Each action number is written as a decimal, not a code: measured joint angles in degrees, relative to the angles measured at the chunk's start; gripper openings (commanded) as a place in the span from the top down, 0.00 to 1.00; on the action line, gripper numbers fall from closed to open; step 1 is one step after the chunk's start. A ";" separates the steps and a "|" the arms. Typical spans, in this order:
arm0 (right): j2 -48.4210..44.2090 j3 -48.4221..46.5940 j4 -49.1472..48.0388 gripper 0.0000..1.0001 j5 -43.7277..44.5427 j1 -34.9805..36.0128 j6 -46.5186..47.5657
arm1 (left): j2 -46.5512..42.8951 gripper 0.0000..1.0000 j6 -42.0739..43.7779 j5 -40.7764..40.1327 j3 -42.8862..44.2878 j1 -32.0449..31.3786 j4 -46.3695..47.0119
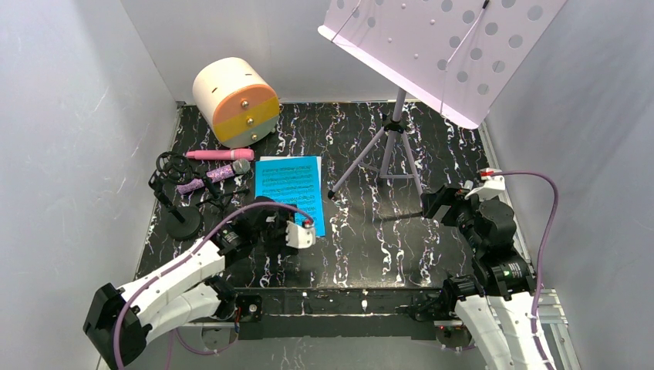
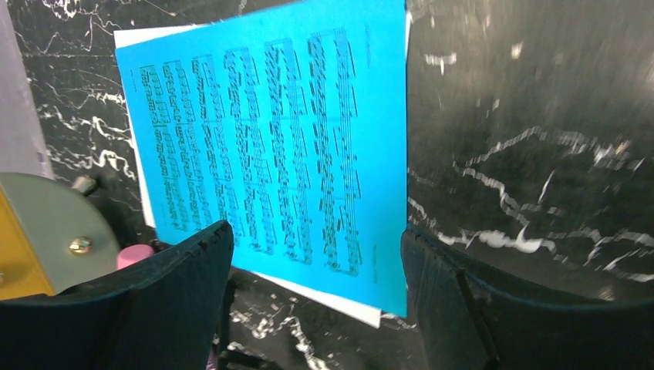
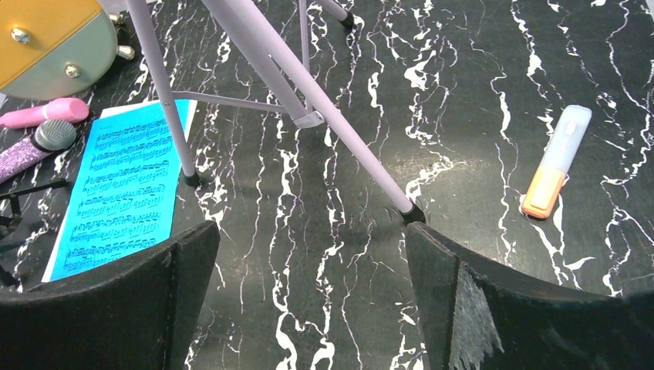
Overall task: Pack up the instrument practice props
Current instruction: Place the sheet music at the center of the board, then adjust the sheet music at the center of the board, then adjust the music stand at the center of the board, then unscrew the knob on the music stand.
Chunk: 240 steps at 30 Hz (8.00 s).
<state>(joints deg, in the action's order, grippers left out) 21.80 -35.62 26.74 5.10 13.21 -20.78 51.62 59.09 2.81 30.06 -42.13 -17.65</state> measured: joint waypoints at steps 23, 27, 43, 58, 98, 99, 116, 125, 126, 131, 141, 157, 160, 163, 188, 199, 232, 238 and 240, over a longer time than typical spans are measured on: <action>2.54 2.08 -3.45 0.01 -1.86 0.00 -0.37 | 37.46 0.18 -72.63 -20.72 18.38 -8.83 14.56; 2.56 2.10 -3.78 0.01 -1.86 0.00 -0.37 | 41.20 0.18 -73.13 -25.81 20.00 -10.82 14.67; 6.32 2.10 -4.66 0.01 -2.19 0.00 -1.22 | 40.09 0.20 -74.77 -33.77 16.68 -11.87 12.61; 14.12 1.97 -13.73 0.01 -6.69 0.00 -1.33 | 29.31 0.08 -75.63 -26.16 14.23 -10.64 19.52; 29.22 7.34 -28.55 0.04 -11.93 0.00 -10.97 | 55.01 0.53 -51.63 24.70 25.14 4.87 59.67; 29.97 7.87 -28.61 0.04 -12.26 0.00 -11.98 | 55.08 0.55 -51.25 24.85 25.16 4.92 59.76; 41.70 8.28 -35.93 0.02 -10.60 -0.20 -16.50 | 55.91 1.00 -47.52 19.39 23.52 3.19 63.76; 49.31 4.85 -37.59 0.01 -8.90 -1.92 -14.16 | 51.67 1.00 -52.98 8.55 14.86 -4.04 71.06; 50.42 4.22 -37.81 0.01 -8.85 -2.12 -13.73 | 51.63 1.00 -53.53 7.80 14.51 -4.72 71.58; 55.06 1.84 -40.52 0.01 -10.25 -3.37 -10.60 | 51.58 1.00 -56.68 2.73 13.57 -8.11 73.33; 62.20 -3.63 -42.12 0.01 -18.45 -5.57 -6.10 | 52.30 1.00 -63.82 -4.00 13.22 -12.24 75.65; 61.90 -3.76 -40.13 0.01 -25.16 -6.45 -3.45 | 55.28 0.81 -69.48 -15.34 12.46 -20.28 82.82; 60.19 -2.47 -40.26 0.01 -24.61 -6.45 -3.93 | 55.06 0.62 -70.01 -15.63 11.58 -20.94 83.69; 57.40 -1.27 -40.46 0.01 -24.28 -6.45 -4.61 | 54.53 0.48 -70.25 -14.43 9.86 -22.47 82.55; 25.11 4.96 -51.65 0.05 -28.26 -6.45 0.87 | 30.69 0.21 -78.20 1.79 4.07 -1.88 69.48; 38.23 -0.70 -72.15 0.11 -36.57 -6.38 1.62 | 29.03 0.18 -81.07 5.44 8.11 3.50 66.12; 52.81 -9.62 -77.18 0.99 -48.15 -5.75 8.70 | 43.87 0.26 -72.91 24.79 29.94 3.74 64.00; 52.68 -9.99 -76.04 0.99 -48.59 -5.75 9.42 | 43.87 0.24 -64.61 29.97 32.52 3.74 63.93; 52.68 -10.03 -75.95 0.99 -48.74 -5.75 9.44 | 43.87 0.26 -62.25 31.28 32.89 3.74 63.91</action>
<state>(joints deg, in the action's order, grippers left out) 74.48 -45.65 -49.21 -43.64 7.46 -11.33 95.48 -3.16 34.09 62.96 -38.39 46.26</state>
